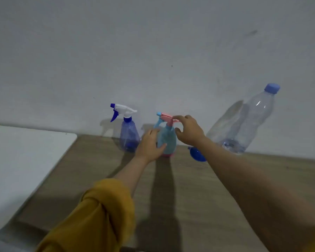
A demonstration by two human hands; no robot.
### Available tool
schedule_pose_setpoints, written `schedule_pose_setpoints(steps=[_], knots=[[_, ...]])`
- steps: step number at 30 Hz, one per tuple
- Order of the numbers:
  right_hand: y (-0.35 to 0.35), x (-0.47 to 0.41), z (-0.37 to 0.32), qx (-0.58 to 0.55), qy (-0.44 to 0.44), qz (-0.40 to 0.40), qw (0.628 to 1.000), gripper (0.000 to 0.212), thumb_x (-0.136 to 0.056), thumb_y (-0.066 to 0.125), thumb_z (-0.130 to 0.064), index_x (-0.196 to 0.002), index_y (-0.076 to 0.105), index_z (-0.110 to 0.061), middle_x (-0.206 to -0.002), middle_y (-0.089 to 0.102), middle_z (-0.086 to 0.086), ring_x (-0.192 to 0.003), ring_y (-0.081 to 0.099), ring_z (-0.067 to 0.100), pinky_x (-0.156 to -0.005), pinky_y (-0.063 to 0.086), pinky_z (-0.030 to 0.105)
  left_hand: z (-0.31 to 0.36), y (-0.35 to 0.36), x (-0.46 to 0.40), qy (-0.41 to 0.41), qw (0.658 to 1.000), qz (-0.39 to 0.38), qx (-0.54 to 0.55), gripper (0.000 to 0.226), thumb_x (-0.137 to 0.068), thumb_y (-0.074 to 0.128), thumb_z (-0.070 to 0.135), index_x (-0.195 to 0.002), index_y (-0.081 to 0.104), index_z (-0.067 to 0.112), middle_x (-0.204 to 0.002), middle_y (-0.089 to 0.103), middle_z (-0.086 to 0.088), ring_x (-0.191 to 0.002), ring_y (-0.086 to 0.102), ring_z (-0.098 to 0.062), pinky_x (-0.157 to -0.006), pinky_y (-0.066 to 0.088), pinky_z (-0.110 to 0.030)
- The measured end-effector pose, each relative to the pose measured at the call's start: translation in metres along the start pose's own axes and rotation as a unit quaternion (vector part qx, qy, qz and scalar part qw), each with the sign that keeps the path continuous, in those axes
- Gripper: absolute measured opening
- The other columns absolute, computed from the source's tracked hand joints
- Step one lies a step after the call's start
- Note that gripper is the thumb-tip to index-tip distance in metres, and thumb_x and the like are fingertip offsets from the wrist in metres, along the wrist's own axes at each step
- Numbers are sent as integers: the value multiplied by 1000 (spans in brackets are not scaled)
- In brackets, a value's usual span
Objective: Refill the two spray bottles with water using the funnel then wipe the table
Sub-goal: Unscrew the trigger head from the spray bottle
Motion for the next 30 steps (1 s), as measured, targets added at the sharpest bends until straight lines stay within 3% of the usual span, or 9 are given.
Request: schedule_pose_setpoints(steps=[5, 9, 13, 17, 22, 28, 30], knots=[[0, -6, 7, -74, -11, 74, 994, 39, -89, 61, -14, -127, 56, -16, -121, 62, 9, -106, 58, 26, -90, 49, 35, -22, 25, -7, -48, 998, 6, 27, 65, -78, 71, 31, -133, 41, 13, -132, 48, -6, -120, 49, -20, -96, 47, -34], [-2, -10, 8, -145, -17, 124, 982, 20, -86, 67, -13, -105, 64, -9, -100, 70, 6, -89, 64, 21, -83, 55, 34, -30, 43, -12, -77, 995, 11, 61, 66, -73, 76, 22, -129, 41, 16, -129, 50, -4, -119, 51, -20, -94, 50, -41], [-4, -10, 19, -216, 34, 144, 965, 10, -85, 69, -9, -95, 67, -7, -85, 65, 1, -78, 61, 18, -69, 53, 18, -35, 57, -12, -117, 989, 13, 86, 78, -67, 81, 23, -130, 36, 17, -128, 51, -3, -117, 51, -20, -90, 52, -38], [0, -6, 23, -275, 66, 134, 950, 11, -83, 72, -9, -93, 70, -7, -84, 66, 1, -82, 66, 21, -76, 59, 30, -35, 60, -8, -143, 984, 46, 100, 79, -66, 83, 22, -129, 34, 18, -129, 51, -3, -118, 51, -21, -89, 51, -34], [-16, 13, 20, -303, 61, 147, 940, 11, -82, 73, -10, -93, 72, -8, -84, 68, -2, -83, 66, 17, -76, 59, 30, -22, 52, 10, -149, 977, 83, 124, 72, -63, 83, 29, -117, 36, 24, -116, 54, 2, -106, 55, -19, -82, 56, -43], [-42, 49, 18, -348, 48, 147, 925, 8, -82, 73, -11, -90, 72, -13, -82, 69, -2, -86, 70, 25, -75, 59, 31, 13, 32, 47, -110, 980, 104, 130, 72, -61, 84, 32, -117, 40, 18, -116, 49, 2, -98, 49, -11, -69, 49, -22], [-48, 66, 17, -364, 46, 146, 919, 9, -82, 74, -10, -90, 71, -11, -84, 70, 3, -85, 70, 27, -74, 60, 30, 22, 28, 65, -104, 982, 97, 123, 73, -61, 84, 34, -116, 40, 17, -116, 49, 1, -97, 48, -10, -71, 49, -26]])
Point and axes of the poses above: each hand's wrist, its own x-axis away from the middle knuckle, its own y-axis out of the palm, z = x × y, the point moved 10 cm from there along -x, towards the middle knuckle
